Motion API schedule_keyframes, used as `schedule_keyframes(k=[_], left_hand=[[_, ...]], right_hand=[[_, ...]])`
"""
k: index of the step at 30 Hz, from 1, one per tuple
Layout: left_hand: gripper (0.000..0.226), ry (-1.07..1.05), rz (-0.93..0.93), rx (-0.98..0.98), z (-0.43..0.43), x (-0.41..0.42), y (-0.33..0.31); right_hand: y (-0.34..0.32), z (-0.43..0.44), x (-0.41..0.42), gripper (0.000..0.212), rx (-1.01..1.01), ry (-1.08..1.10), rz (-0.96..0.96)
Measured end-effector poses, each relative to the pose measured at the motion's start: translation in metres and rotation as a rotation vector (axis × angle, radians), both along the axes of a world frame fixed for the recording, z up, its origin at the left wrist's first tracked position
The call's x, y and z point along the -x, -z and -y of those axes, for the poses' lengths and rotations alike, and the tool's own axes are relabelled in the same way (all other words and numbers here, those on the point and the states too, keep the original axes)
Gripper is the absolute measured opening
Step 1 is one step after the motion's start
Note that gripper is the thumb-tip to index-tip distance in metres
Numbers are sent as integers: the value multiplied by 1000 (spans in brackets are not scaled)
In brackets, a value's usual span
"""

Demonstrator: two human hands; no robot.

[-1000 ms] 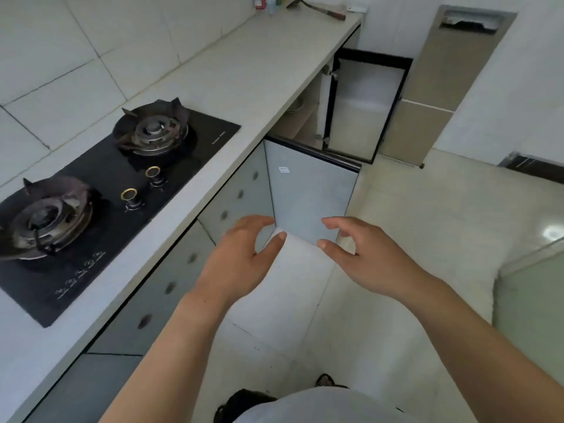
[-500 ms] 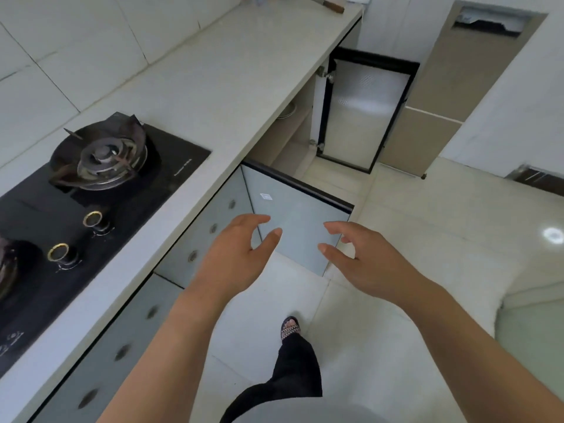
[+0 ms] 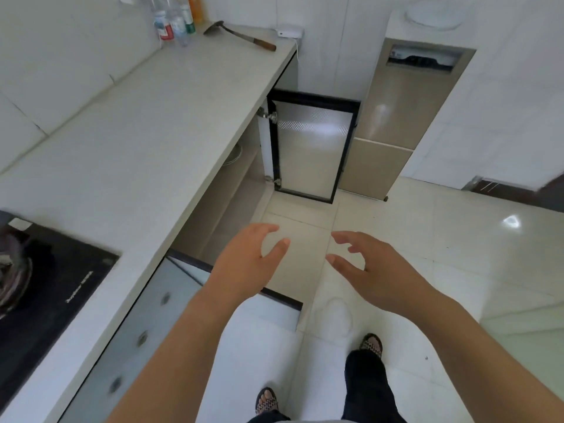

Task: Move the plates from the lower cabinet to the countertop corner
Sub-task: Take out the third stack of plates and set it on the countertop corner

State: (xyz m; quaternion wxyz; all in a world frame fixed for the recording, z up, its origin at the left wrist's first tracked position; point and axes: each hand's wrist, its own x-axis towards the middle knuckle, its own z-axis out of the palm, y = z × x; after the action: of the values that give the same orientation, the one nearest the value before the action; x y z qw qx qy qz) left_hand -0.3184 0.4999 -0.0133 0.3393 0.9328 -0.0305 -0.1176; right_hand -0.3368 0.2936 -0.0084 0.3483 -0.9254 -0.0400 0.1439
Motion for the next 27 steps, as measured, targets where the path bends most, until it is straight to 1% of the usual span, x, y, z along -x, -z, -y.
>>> schedule_keyframes(k=[4, 9, 13, 16, 22, 27], left_hand=[[47, -36, -2, -44, 50, -56, 9], [46, -139, -29, -15, 119, -121, 11], [44, -236, -36, 21, 155, -161, 13], [43, -282, -48, 23, 165, -186, 15], [42, -398, -2, 5, 158, -255, 22], [44, -400, 1, 31, 155, -338, 36]], right_hand=[[13, 47, -68, 50, -14, -68, -48], [15, 115, -155, 47, -12, -138, -78], [17, 152, -217, 46, -8, -192, -88], [17, 162, -256, 48, -31, -242, -93], [11, 159, -344, 51, -45, -286, -51], [17, 149, -425, 54, 2, -300, -36]])
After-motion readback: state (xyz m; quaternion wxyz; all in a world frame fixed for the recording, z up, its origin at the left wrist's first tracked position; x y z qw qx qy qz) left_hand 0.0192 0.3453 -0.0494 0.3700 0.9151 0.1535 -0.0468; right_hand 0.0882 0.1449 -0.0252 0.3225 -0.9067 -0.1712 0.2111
